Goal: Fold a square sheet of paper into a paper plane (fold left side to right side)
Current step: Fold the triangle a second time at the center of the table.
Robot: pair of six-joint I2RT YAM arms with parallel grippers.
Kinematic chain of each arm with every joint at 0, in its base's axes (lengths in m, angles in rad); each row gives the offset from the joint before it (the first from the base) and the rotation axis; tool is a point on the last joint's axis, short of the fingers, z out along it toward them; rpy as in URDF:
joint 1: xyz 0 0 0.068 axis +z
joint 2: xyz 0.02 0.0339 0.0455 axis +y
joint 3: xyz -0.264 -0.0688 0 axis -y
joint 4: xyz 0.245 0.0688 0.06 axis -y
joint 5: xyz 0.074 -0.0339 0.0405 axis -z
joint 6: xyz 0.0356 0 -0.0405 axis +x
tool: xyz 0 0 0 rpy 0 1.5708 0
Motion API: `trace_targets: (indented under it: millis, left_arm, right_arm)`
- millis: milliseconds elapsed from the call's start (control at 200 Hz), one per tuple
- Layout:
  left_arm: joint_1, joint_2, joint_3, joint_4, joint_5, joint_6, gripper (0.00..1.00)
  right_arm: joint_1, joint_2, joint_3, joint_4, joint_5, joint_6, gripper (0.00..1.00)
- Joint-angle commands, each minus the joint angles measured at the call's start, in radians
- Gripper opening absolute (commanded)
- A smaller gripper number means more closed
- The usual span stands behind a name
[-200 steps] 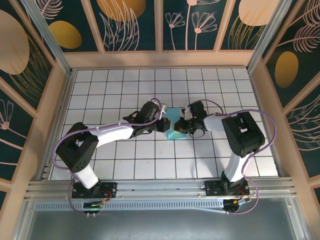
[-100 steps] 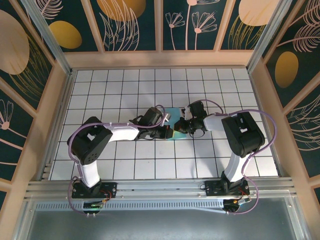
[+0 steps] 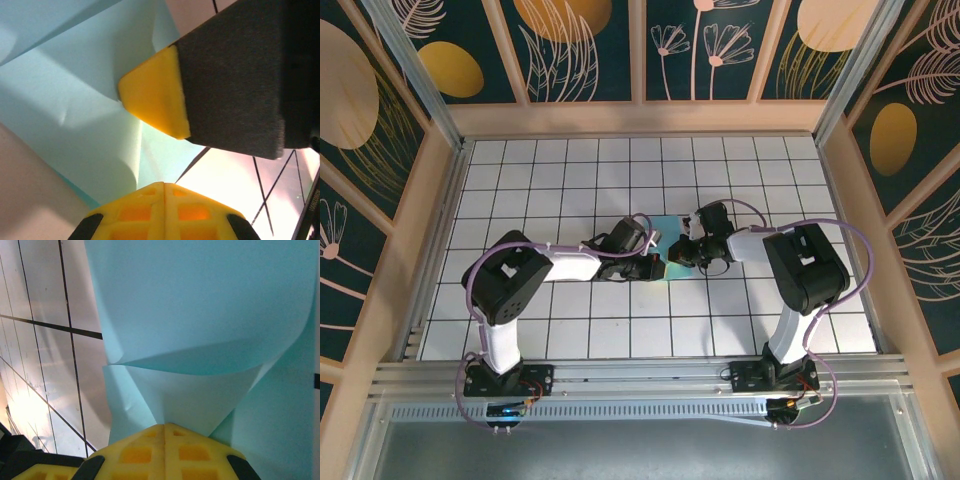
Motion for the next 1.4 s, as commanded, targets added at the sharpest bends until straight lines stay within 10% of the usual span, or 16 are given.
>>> trace_targets:
  millis: [0,1396]
  left_arm:
    - [-0.005,0.027,-0.006,0.019,-0.009,0.004,0.03]
    - [-0.007,0.049,-0.046,-0.005,-0.081,0.009,0.00]
  right_arm:
    - [0.015,0.033,0.007,-0.051,0.039,-0.028,0.00]
    - [0.077,-0.035,-0.035,0.079,0.070,0.008,0.00]
